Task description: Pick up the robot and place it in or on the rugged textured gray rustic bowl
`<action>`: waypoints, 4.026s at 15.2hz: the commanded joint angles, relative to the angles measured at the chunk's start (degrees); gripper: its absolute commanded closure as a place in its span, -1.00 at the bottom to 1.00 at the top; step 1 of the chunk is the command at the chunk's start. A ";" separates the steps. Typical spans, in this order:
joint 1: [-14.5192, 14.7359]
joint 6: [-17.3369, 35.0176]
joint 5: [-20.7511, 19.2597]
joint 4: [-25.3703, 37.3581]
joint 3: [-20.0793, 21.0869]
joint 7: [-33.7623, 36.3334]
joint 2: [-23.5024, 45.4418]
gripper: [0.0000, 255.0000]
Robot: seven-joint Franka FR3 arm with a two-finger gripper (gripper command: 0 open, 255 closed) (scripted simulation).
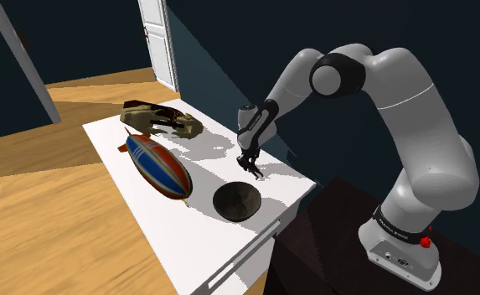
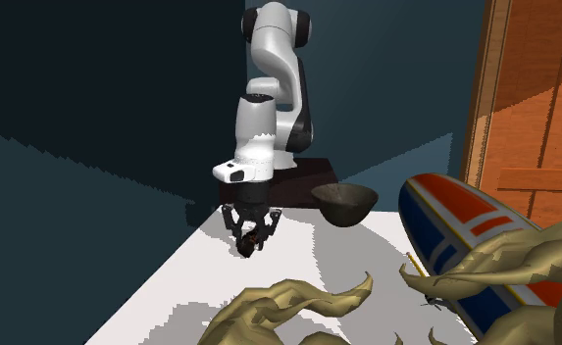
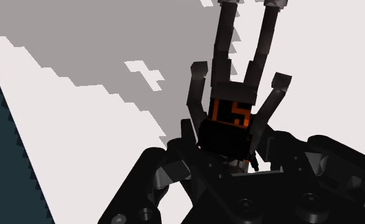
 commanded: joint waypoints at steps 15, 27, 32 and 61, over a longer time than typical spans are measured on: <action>0.60 -4.40 -0.58 -2.48 -0.72 0.00 -6.90 1.00; 1.28 -10.60 -1.44 -3.80 -1.53 0.11 -14.44 1.00; 1.53 -13.43 -1.81 -3.82 -1.83 0.17 -17.31 1.00; 20.74 -11.49 -6.25 -21.58 5.79 29.56 -31.47 1.00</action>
